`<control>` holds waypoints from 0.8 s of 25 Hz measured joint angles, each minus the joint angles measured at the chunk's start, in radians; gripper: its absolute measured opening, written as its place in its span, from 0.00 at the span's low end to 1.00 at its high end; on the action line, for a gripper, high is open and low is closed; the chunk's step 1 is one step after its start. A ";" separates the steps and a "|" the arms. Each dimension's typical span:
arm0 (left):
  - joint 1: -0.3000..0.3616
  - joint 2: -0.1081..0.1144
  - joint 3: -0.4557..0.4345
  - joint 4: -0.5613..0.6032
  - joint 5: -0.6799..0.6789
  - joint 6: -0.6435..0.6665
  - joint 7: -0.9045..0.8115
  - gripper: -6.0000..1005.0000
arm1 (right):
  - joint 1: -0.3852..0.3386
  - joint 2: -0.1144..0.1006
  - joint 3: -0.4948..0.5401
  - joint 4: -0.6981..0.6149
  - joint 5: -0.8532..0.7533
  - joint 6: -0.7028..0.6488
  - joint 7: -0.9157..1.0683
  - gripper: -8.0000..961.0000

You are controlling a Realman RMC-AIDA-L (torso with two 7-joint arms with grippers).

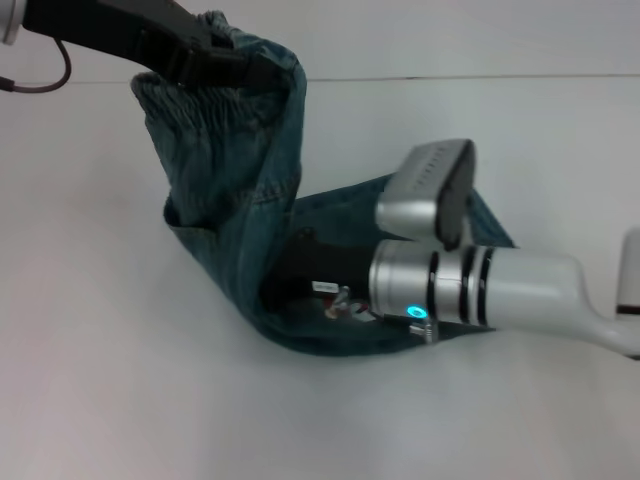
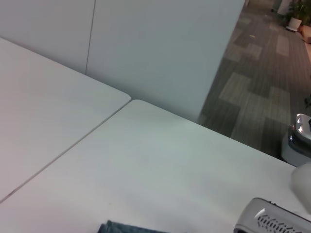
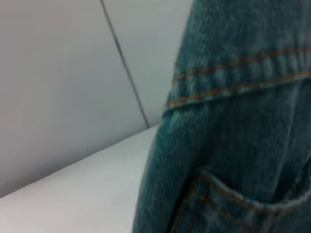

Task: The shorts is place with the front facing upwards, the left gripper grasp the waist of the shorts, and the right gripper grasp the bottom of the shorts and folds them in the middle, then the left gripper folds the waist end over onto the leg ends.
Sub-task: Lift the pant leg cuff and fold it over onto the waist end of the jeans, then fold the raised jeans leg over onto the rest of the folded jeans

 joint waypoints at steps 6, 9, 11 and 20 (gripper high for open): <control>0.004 0.002 0.000 -0.013 0.000 -0.007 -0.001 0.06 | 0.022 -0.007 0.115 -0.011 -0.207 0.071 0.115 0.05; 0.005 0.001 0.000 -0.027 0.000 -0.020 0.003 0.06 | -0.014 -0.015 0.123 -0.055 -0.242 0.069 0.161 0.05; 0.006 -0.002 0.000 -0.029 0.000 -0.033 0.004 0.06 | -0.057 -0.019 0.124 -0.114 -0.244 0.060 0.194 0.05; -0.004 -0.016 0.037 -0.106 -0.066 -0.079 0.011 0.06 | -0.290 -0.037 0.129 -0.496 -0.042 -0.026 0.382 0.06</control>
